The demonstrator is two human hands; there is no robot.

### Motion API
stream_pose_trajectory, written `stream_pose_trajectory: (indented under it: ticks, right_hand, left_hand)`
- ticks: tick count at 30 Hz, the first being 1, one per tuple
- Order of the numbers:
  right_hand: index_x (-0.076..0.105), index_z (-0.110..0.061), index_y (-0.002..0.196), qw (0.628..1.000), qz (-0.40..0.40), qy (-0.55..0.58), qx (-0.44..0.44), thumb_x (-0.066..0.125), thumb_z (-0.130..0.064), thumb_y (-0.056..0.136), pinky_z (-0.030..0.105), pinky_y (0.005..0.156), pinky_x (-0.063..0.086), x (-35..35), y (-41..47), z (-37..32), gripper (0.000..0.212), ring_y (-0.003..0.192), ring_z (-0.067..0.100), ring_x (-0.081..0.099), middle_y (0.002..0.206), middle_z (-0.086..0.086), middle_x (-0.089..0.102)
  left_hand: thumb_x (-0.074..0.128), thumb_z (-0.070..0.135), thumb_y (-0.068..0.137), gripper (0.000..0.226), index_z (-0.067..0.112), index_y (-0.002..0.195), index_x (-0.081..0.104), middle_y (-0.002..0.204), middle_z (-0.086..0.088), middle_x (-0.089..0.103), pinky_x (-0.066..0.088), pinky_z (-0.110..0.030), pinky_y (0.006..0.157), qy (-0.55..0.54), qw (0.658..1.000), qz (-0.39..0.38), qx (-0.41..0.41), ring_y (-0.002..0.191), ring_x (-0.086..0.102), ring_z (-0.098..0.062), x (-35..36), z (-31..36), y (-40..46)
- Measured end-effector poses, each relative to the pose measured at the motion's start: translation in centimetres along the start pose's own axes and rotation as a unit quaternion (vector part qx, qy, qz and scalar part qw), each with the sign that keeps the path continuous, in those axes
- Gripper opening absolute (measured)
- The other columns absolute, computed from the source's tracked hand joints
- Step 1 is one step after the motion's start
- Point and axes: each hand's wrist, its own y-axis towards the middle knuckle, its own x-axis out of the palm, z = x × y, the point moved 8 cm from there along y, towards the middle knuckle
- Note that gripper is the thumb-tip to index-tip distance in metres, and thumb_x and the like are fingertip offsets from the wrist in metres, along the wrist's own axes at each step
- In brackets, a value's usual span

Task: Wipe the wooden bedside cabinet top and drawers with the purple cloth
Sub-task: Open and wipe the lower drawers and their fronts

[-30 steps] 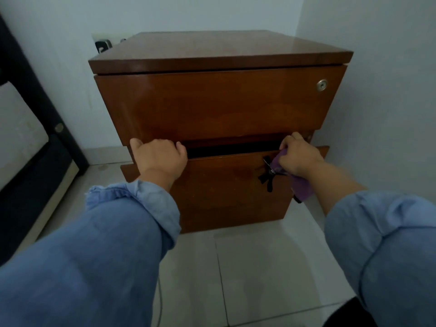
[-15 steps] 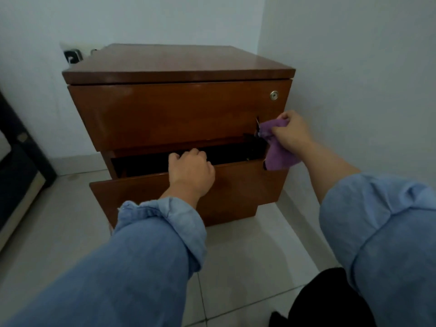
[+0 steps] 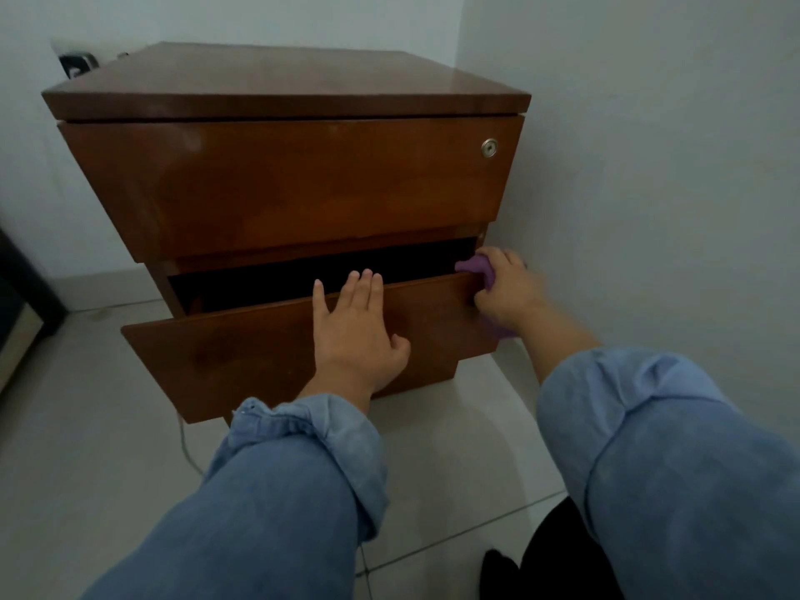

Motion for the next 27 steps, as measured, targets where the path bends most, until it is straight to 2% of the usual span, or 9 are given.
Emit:
stream_pose_trajectory:
  ticks: [3, 6, 10, 13, 16, 21, 27]
  right_hand:
    - [0.032, -0.024, 0.144, 0.999, -0.008, 0.044, 0.017, 0.058, -0.005, 0.076, 0.042, 0.112, 0.029, 0.0, -0.6, -0.4, 0.076, 0.137, 0.029, 0.032, 0.149, 0.006, 0.030]
    - [0.034, -0.026, 0.144, 0.996, -0.014, 0.085, -0.008, 0.055, -0.002, 0.075, 0.043, 0.112, 0.029, 0.9, -2.0, -2.7, 0.076, 0.135, 0.031, 0.034, 0.152, 0.004, 0.025]
    - [0.022, -0.029, 0.147, 0.995, -0.045, 0.070, -0.060, 0.054, -0.007, 0.080, 0.041, 0.104, 0.037, 3.3, -3.5, -6.4, 0.078, 0.125, 0.040, 0.039, 0.155, -0.003, 0.018]
    - [0.016, -0.032, 0.148, 0.996, -0.073, 0.034, -0.047, 0.053, -0.006, 0.082, 0.044, 0.099, 0.038, 3.3, -3.2, -6.4, 0.080, 0.122, 0.042, 0.039, 0.155, -0.004, 0.013]
    - [0.014, -0.033, 0.148, 0.995, -0.093, 0.022, -0.034, 0.052, -0.004, 0.082, 0.045, 0.099, 0.038, 3.1, -3.2, -6.3, 0.081, 0.122, 0.043, 0.038, 0.155, -0.004, 0.010]
    - [0.015, -0.031, 0.148, 0.996, -0.082, 0.026, -0.029, 0.052, -0.004, 0.082, 0.044, 0.097, 0.038, 3.3, -3.6, -6.6, 0.080, 0.120, 0.043, 0.038, 0.154, -0.003, 0.011]
    - [0.013, -0.028, 0.149, 0.997, -0.076, 0.029, -0.013, 0.052, -0.003, 0.081, 0.048, 0.100, 0.042, 4.1, -5.0, -9.2, 0.082, 0.125, 0.042, 0.035, 0.157, -0.001, 0.004]
  left_hand:
    - [0.032, 0.055, 0.081, 0.087, 0.016, 0.152, 0.000, 0.161, 0.001, 0.002, -0.011, -0.055, 0.115, 0.009, 1.000, 0.004, 0.006, 0.147, -0.005, -0.014, 0.1, 0.0, 0.0]
    - [0.034, 0.054, 0.079, 0.089, 0.016, 0.152, 0.000, 0.161, 0.002, 0.000, -0.011, -0.055, 0.115, 0.012, 1.000, 0.004, 0.006, 0.147, -0.007, -0.014, 0.4, 0.0, -0.1]
    - [0.034, 0.052, 0.081, 0.086, 0.016, 0.152, 0.000, 0.161, 0.002, 0.000, -0.012, -0.054, 0.115, 0.012, 1.000, -0.002, 0.011, 0.147, -0.007, -0.014, 0.2, 0.1, 0.1]
    - [0.032, 0.049, 0.084, 0.082, 0.014, 0.151, 0.000, 0.161, 0.000, 0.001, -0.013, -0.052, 0.115, 0.022, 1.000, -0.004, 0.021, 0.147, -0.005, -0.014, -0.6, -0.5, -0.4]
    - [0.030, 0.047, 0.085, 0.081, 0.012, 0.151, 0.001, 0.161, -0.003, 0.001, -0.013, -0.051, 0.116, 0.040, 0.999, 0.012, -0.011, 0.147, -0.004, -0.015, -1.6, -3.1, -1.7]
    - [0.029, 0.048, 0.086, 0.080, 0.011, 0.152, 0.002, 0.161, -0.005, 0.001, -0.010, -0.051, 0.117, 0.052, 0.996, 0.000, -0.079, 0.148, -0.004, -0.017, -2.2, -8.6, -4.1]
    - [0.036, 0.053, 0.084, 0.085, 0.016, 0.152, 0.000, 0.161, 0.000, -0.004, -0.008, -0.055, 0.116, 0.036, 0.996, -0.023, -0.080, 0.147, -0.008, -0.014, -1.3, -10.3, -4.9]
